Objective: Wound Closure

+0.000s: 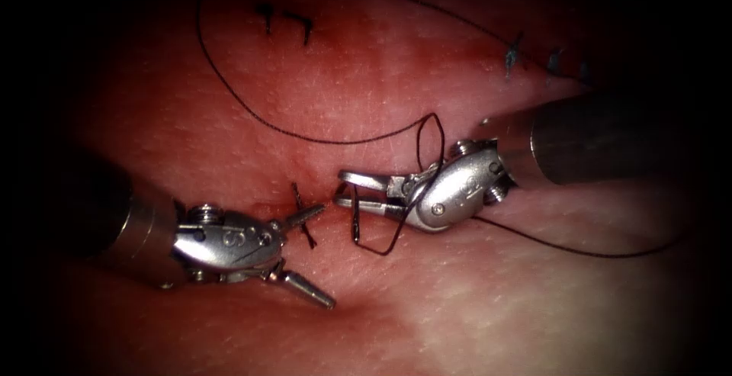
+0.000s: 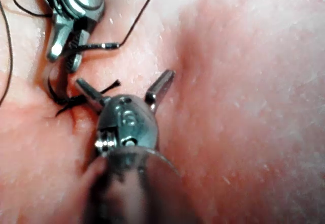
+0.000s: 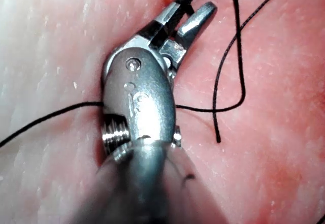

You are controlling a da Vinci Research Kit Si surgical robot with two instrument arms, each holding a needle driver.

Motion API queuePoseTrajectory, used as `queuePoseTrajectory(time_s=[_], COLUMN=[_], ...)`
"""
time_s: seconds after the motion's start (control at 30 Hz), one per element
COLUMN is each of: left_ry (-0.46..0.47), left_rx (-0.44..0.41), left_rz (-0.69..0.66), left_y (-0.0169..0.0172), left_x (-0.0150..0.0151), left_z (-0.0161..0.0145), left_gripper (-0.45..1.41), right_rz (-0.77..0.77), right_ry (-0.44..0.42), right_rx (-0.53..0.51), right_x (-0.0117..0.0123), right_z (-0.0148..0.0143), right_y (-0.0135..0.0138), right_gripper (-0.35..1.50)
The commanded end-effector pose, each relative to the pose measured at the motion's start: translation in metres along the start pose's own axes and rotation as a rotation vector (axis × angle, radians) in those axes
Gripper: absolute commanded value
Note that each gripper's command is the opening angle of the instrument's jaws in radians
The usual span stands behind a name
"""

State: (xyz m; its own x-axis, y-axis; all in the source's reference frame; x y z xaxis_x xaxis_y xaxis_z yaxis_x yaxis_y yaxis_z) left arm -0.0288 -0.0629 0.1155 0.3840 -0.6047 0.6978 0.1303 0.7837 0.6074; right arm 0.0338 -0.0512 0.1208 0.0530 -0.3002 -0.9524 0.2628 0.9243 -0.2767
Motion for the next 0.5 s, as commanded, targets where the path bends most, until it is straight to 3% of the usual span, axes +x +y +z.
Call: queuePoseTrajectory(time_s=[0.03,0.5], left_ry=[0.0,0.001], left_rx=[0.003,0.005], left_rz=[-0.002,-0.001], left_y=[-0.0006,-0.0005], left_x=[0.0008,0.0009], left_z=[0.0007,0.0005], left_gripper=[0.93,0.93], right_rz=[0.011,0.058], right_ry=[-0.001,0.028], right_rx=[0.017,0.131], right_x=[-0.0006,0.0006], right_z=[0.0011,0.0035], right_y=[-0.001,-0.0033], right_gripper=[-0.35,-0.35])
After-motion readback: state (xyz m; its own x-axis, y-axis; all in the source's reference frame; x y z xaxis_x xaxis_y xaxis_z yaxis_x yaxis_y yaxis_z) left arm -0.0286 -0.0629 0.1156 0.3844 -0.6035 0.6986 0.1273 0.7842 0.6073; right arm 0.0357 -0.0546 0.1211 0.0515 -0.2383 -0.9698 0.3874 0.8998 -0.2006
